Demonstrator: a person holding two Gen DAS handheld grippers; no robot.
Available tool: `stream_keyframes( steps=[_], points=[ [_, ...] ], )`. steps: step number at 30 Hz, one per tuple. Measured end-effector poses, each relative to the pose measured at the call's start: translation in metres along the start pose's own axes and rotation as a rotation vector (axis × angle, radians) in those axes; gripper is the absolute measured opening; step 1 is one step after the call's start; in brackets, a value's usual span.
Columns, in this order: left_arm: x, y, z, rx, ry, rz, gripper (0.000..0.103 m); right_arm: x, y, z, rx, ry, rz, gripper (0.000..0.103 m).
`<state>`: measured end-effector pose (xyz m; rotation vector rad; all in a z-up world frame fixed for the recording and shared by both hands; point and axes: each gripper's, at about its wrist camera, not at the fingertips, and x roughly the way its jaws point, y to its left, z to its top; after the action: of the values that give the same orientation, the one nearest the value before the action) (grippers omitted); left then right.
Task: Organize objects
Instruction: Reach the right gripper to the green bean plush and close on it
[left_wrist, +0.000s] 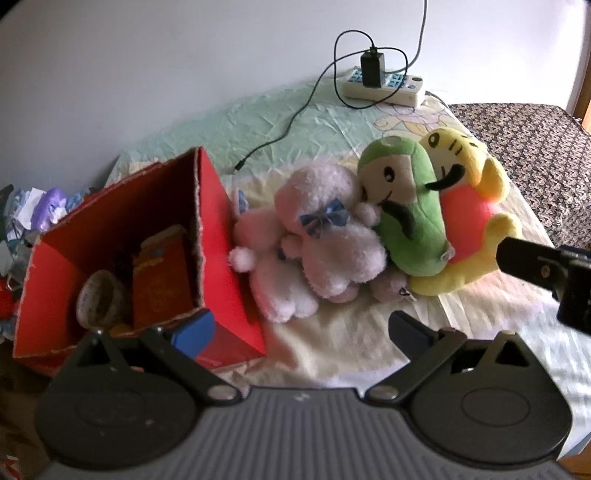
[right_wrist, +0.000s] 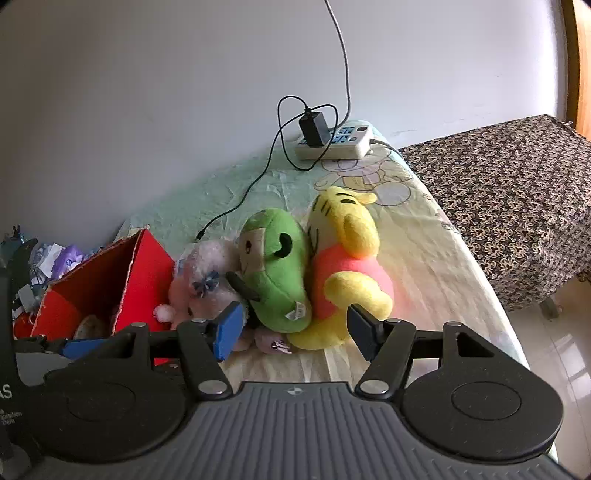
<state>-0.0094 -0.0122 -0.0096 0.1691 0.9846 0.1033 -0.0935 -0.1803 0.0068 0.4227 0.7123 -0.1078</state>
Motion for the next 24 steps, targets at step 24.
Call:
stream_keyframes(
  steps=[24],
  points=[
    [0.005,0.013,0.018,0.061,-0.012,-0.063,0.100,0.004,0.013,0.027,0.045,0.004,0.073,0.051]
  ],
)
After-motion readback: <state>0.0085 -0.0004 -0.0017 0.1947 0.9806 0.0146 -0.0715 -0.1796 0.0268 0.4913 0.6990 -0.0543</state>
